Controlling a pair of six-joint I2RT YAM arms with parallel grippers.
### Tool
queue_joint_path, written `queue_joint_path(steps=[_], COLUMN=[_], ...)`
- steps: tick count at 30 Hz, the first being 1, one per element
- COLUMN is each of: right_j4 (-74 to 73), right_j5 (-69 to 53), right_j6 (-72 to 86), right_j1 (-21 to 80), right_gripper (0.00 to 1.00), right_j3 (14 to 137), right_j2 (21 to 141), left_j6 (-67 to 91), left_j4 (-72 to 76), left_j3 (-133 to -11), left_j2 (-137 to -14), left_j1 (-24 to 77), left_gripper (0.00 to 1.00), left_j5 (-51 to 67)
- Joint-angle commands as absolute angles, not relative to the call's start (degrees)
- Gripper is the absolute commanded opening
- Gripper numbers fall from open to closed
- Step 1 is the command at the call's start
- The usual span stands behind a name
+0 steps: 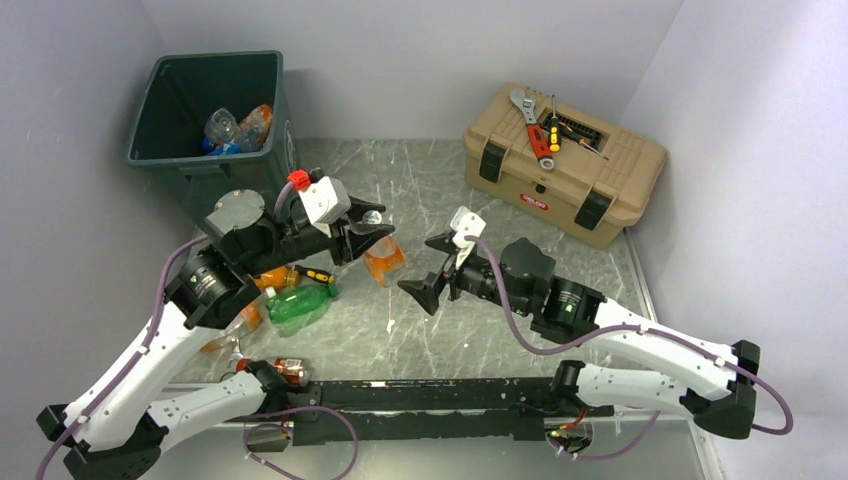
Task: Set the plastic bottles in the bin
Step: Pick up the plastic bottle at the center of the board.
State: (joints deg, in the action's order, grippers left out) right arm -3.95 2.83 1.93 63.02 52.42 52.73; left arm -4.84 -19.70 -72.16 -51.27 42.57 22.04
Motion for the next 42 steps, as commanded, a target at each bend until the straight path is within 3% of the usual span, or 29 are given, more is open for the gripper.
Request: queue_joint_path(steps=[1,9,17,20,23,26,27,30,32,38,42], right_j4=[3.2,7.7,6.5,7.4,9.3,11.8,12.9,18.8,22.3,28.0,28.6], right_j5=[0.7,6.6,11.3,14.2,15.3,15.1,15.0,14.8,15.0,16.9,15.7], right_j6=[0.5,2.0,3.6,4.1,4.0,3.5,3.4,3.1,3.1,2.3,1.5], right_j1=[63.0,63.0,63.1,63.1,63.1,63.1,63.1,63.1,63.1,63.1,63.1], right_gripper=[1.0,0.96,0.92,0.78,0.56,0.43,0.39,0.32,0.28,0.23,0.22], right_j3=[54.5,52.0,53.8,53.8,53.1,51.6,50.9,47.7,45.7,43.5,43.7], right_j2=[53.5,56.7,61.5,62.8,63.4,63.5,63.3,61.7,60.9,60.9,61.7], left_j6=[-1.4,5.7,6.0,6.0,6.4,6.8,6.9,7.5,8.0,8.0,8.0], left_j4=[-12.6,-4.9,-3.4,-3.7,-2.6,-2.7,-2.7,-2.0,-1.6,-2.5,-2.8], left_j3=[-69.7,-64.1,-62.8,-62.7,-61.6,-62.0,-62.0,-61.7,-61.5,-62.0,-62.3], left_j2=[-50.4,-53.1,-51.4,-51.1,-50.8,-51.5,-51.7,-52.1,-52.4,-53.2,-54.2], left_j1=[40.3,34.6,34.6,34.6,34.7,34.7,34.7,34.7,34.7,34.7,34.8], left_gripper=[0.0,0.0,0.0,0.0,0.0,0.0,0.03,0.45,0.59,0.56,0.61], left_j5=[27.5,35.5,33.8,34.0,33.7,33.7,33.9,34.3,34.3,34.1,34.5])
